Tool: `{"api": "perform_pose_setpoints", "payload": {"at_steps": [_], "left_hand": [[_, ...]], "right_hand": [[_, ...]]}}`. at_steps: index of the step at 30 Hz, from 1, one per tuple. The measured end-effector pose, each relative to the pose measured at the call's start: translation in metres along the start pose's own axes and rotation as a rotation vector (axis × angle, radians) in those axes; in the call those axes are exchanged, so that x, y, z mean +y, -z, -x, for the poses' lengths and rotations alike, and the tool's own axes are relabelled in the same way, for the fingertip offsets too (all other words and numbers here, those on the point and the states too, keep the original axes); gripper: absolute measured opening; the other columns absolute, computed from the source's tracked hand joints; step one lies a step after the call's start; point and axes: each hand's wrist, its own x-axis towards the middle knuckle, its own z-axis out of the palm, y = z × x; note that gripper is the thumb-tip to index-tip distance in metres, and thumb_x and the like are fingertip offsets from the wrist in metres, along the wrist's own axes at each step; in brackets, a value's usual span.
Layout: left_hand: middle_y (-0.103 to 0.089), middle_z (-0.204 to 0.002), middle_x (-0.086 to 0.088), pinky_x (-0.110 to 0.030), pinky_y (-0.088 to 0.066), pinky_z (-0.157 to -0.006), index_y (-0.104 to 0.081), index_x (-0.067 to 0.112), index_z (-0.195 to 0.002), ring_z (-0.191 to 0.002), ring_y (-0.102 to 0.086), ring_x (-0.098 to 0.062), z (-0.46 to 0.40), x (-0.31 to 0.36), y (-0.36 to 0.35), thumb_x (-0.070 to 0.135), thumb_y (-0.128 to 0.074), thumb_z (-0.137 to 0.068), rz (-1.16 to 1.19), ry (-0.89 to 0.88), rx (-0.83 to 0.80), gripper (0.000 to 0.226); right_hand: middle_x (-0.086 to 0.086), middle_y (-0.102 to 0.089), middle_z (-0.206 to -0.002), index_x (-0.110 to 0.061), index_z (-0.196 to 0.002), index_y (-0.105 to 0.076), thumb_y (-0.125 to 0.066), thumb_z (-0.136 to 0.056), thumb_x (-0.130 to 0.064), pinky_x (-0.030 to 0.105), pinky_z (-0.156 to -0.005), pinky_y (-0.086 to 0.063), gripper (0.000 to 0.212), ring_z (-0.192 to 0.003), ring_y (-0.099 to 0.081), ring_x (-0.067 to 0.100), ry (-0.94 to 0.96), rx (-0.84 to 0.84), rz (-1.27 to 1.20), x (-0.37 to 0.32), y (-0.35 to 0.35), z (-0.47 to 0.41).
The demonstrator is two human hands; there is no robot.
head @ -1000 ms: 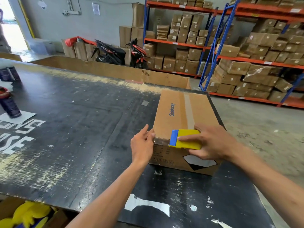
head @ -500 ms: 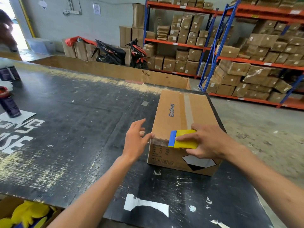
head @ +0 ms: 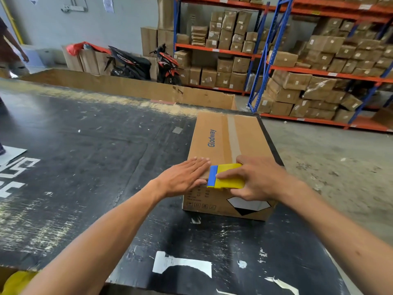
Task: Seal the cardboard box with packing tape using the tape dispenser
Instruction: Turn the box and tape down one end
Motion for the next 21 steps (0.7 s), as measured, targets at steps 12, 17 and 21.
{"api": "perform_pose_setpoints", "payload": {"at_steps": [12,17,21], "left_hand": [[-0.034,-0.158,-0.015,-0.033,-0.005,-0.121,-0.029,0.004,-0.155,-0.148,-0.03,-0.024,0.002,-0.003,-0.004,0.06,-0.016,-0.101,0.022,0.011,0.068,0.079],[-0.025,-0.163,-0.012,-0.028,0.0,-0.121,-0.019,0.008,-0.158,-0.151,-0.02,-0.02,0.0,-0.002,-0.005,0.059,-0.016,-0.101,0.04,0.019,0.049,0.077],[-0.025,-0.163,-0.013,-0.031,-0.002,-0.123,-0.016,0.009,-0.158,-0.151,-0.023,-0.023,0.0,0.0,-0.003,0.059,-0.014,-0.103,0.019,-0.004,0.02,0.075]], "right_hand": [[-0.006,-0.046,-0.083,-0.065,-0.135,-0.044,-0.044,-0.084,-0.074,0.026,-0.054,-0.025,0.052,-0.068,-0.044,0.013,0.04,-0.014,0.03,0.019,0.004,0.021],[-0.005,-0.048,-0.079,-0.064,-0.13,-0.051,-0.047,-0.081,-0.07,0.025,-0.046,-0.027,0.05,-0.053,-0.051,0.017,0.027,-0.019,0.017,0.058,-0.005,0.052],[-0.003,-0.049,-0.083,-0.061,-0.129,-0.055,-0.038,-0.08,-0.067,0.022,-0.046,-0.015,0.053,-0.052,-0.053,0.021,0.035,-0.018,0.037,0.058,-0.01,0.048]]}}
